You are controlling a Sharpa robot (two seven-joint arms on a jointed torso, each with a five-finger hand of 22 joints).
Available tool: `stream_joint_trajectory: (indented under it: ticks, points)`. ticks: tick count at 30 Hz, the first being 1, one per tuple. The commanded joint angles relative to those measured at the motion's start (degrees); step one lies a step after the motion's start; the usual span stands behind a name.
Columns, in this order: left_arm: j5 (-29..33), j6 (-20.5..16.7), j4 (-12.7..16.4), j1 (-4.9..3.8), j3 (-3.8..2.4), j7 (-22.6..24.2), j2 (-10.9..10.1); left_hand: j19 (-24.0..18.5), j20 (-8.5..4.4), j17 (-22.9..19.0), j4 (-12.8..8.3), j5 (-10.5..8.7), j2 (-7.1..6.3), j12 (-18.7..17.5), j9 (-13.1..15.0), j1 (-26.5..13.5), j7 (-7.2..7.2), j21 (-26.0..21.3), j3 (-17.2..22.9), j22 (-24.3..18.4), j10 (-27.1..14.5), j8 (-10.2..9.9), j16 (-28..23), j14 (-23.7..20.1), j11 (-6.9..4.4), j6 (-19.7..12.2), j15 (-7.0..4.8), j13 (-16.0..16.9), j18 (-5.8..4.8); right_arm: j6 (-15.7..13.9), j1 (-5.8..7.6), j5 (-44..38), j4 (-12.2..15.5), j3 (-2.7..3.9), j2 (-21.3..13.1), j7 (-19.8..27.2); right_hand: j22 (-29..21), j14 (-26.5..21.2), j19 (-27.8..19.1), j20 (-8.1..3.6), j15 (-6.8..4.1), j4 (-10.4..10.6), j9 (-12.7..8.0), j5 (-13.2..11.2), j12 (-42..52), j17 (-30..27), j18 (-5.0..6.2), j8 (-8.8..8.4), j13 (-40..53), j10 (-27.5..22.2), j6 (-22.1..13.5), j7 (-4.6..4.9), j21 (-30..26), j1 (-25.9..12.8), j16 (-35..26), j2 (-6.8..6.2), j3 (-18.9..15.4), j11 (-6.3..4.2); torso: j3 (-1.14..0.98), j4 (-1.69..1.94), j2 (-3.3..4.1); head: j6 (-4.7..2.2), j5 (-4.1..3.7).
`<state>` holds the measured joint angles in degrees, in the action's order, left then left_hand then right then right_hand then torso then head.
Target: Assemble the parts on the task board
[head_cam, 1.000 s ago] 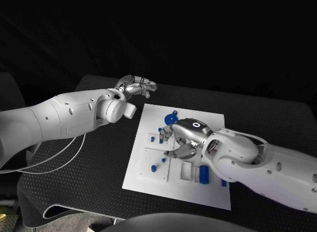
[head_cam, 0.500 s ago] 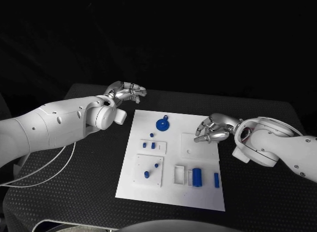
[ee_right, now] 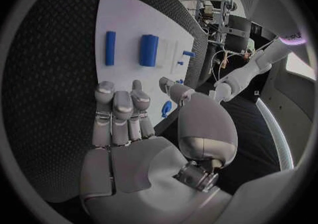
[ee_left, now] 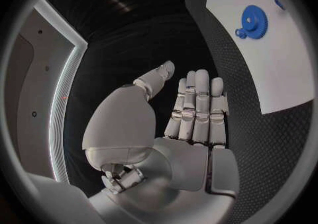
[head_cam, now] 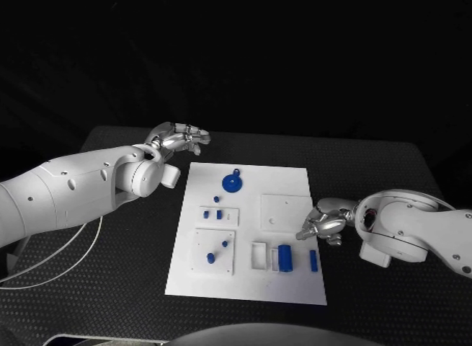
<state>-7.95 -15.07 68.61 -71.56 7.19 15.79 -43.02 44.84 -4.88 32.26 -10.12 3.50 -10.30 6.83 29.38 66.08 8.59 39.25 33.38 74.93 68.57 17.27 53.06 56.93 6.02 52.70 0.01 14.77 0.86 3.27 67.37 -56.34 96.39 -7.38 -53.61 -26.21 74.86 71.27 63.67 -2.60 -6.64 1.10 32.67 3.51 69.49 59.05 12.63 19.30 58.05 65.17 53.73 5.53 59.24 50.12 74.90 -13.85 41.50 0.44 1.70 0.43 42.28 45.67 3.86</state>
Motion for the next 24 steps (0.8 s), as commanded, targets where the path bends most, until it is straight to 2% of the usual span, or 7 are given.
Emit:
stream_joint_trajectory:
  ticks: [1,3,4,12,14,18,24]
  points:
    - [0.4,0.9,0.8,0.03,-0.01,0.5,0.0,0.5,-0.68,0.1,0.2,-0.39,0.06,0.4,0.1,-0.5,0.05,-0.2,-0.3,0.5,-0.3,0.3,-0.1,0.2,-0.08,-0.3,0.06,0.0,0.66,3.4,-0.03,3.2,1.2,-0.61,0.0,-4.3,0.0,0.5,0.9,-0.58,0.02,0.8,0.3,-0.6,0.3,0.2,2.37,0.52,0.2,-3.4,1.6,0.29,0.5,-1.5,0.3,-0.73,0.0,-0.98,0.02,-0.06,0.11,0.41,-0.49]
    - [0.4,0.9,1.2,0.06,0.03,0.5,-0.1,0.5,-0.68,0.1,0.2,-0.39,0.06,0.4,0.1,-0.5,0.05,-0.2,-0.3,0.6,-0.3,0.3,-0.1,0.2,-0.08,-0.3,0.06,0.0,0.66,2.5,-0.03,3.4,1.5,-1.22,0.3,-5.0,0.0,0.5,0.9,-0.66,-0.08,0.8,0.6,-0.7,0.3,0.3,2.37,0.59,0.3,-3.3,1.8,0.19,0.6,-2.1,0.4,-1.07,-0.1,-1.1,0.1,0.0,0.08,0.44,-0.55]
    - [0.4,1.0,1.3,0.08,0.03,0.5,-0.1,0.5,-0.68,0.1,0.2,-0.39,0.06,0.4,0.1,-0.6,0.05,-0.2,-0.3,0.6,-0.3,0.3,-0.1,0.2,-0.07,-0.3,0.06,0.0,0.66,2.1,-0.03,3.4,1.5,-1.39,0.5,-5.3,0.0,0.5,0.9,-0.74,-0.12,0.3,0.6,-0.7,0.3,0.3,2.37,0.5,0.4,-3.3,1.7,0.16,0.7,-1.9,0.4,-1.29,0.0,-1.11,0.42,0.79,0.08,0.44,-1.46]
    - [0.3,1.7,2.0,0.14,0.06,0.1,0.2,0.5,-0.68,0.1,0.3,-0.37,0.14,0.4,0.1,-0.7,0.05,-0.2,-0.4,0.6,-0.3,0.3,-0.1,0.2,-0.07,-0.3,0.07,0.0,0.66,-0.6,-0.19,1.6,0.4,-2.62,2.9,-6.5,0.0,0.6,0.9,-0.76,-0.08,-0.4,0.9,-0.7,0.3,0.7,2.37,0.2,0.7,-3.1,1.6,0.2,1.0,-2.8,0.6,-1.95,-0.4,-1.09,0.57,1.13,0.16,0.42,-2.48]
    - [0.3,1.7,2.1,0.14,0.06,0.0,0.1,0.4,-0.68,0.1,0.3,-0.37,0.16,0.4,0.1,-0.7,0.05,-0.2,-0.4,0.6,-0.3,0.3,-0.1,0.2,-0.07,-0.3,0.07,-0.1,0.66,-0.7,-0.31,1.6,0.2,-2.74,3.6,-6.5,0.0,0.7,0.9,-0.77,-0.07,-0.3,0.9,-0.7,0.3,0.8,2.37,0.13,0.7,-3.0,1.6,0.21,1.0,-3.2,0.7,-2.01,-0.4,-1.09,0.56,1.11,0.16,0.49,-2.43]
    - [0.3,1.7,2.1,0.14,0.07,0.0,0.3,0.4,-0.68,0.1,0.3,-0.39,0.14,0.4,0.1,-0.7,0.04,-0.2,-0.4,0.6,-0.4,0.3,-0.1,0.2,-0.06,-0.3,0.08,-0.1,0.66,-2.5,-0.97,1.0,-0.3,-2.89,4.5,-6.2,-0.1,0.7,0.9,-0.78,-0.06,-0.1,0.9,-0.7,0.3,0.9,2.37,-0.06,0.8,-3.0,1.5,0.24,1.1,-4.0,0.7,-2.38,-0.7,-1.07,0.57,0.98,0.05,1.0,-1.78]
    - [0.3,1.8,2.3,0.13,0.07,0.0,0.4,0.4,-0.67,0.1,0.3,-0.39,0.14,0.4,0.1,-0.7,0.04,-0.3,-0.4,0.6,-0.4,0.3,-0.1,0.2,-0.05,-0.3,0.08,-0.1,0.66,-1.5,-1.6,0.3,-1.4,-3.0,5.8,-6.7,-0.2,0.5,0.8,-0.79,0.01,0.0,1.0,-0.7,0.2,0.8,2.37,-0.35,1.0,-3.2,1.3,0.32,1.1,-5.4,0.5,-2.57,-1.5,-0.99,0.57,1.14,0.1,1.22,-1.38]
